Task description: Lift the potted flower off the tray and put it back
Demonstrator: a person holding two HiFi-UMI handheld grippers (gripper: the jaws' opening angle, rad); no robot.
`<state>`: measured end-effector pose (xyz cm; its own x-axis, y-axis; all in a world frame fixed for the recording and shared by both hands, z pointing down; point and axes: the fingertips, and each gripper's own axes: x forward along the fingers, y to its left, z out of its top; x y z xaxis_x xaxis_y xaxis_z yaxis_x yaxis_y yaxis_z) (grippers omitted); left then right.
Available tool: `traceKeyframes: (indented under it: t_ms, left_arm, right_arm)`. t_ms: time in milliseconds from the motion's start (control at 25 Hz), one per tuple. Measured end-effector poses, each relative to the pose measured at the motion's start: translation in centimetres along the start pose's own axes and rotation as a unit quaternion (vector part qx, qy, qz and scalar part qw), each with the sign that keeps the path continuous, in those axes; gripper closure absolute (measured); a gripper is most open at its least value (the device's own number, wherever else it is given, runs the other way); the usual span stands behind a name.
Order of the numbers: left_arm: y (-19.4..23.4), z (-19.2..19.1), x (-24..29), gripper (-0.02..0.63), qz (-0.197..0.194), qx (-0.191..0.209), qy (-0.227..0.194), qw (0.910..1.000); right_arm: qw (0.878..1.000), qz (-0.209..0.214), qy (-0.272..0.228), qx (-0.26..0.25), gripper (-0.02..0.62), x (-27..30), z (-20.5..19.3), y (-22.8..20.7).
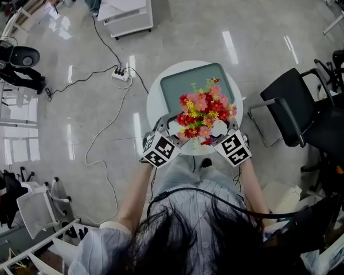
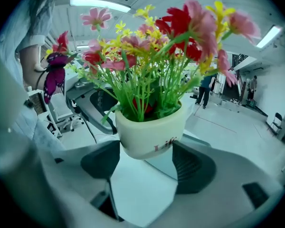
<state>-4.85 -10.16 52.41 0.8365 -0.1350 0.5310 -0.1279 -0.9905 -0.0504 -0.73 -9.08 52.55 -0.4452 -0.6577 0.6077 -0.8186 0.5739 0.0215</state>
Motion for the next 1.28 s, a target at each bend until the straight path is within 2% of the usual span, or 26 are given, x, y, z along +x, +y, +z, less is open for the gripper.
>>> traceKeyframes:
  t_ms: [320, 920, 1280]
  left_arm:
    - [-4.2, 0.4, 0.2, 0.315, 0.029, -0.026, 0.001, 0.9992]
    - [-10.1, 0.5, 0.2, 0.314, 0.056, -0.024, 0.013, 0.9980]
    - [-11.6, 0.1, 0.2, 0.314, 0.065, -0.039, 0.013, 0.9970]
  right_arm:
    - [0.999, 0.019, 0.003, -0.040, 0.236, -3.3, -1.8, 1.0]
    - [0.998, 0.033, -0.008, -0.050, 0.236, -7.1, -5.3, 3.7]
    - [0.998, 0.043, -0.004, -0.056, 0.236, -7.9, -6.3, 4.5]
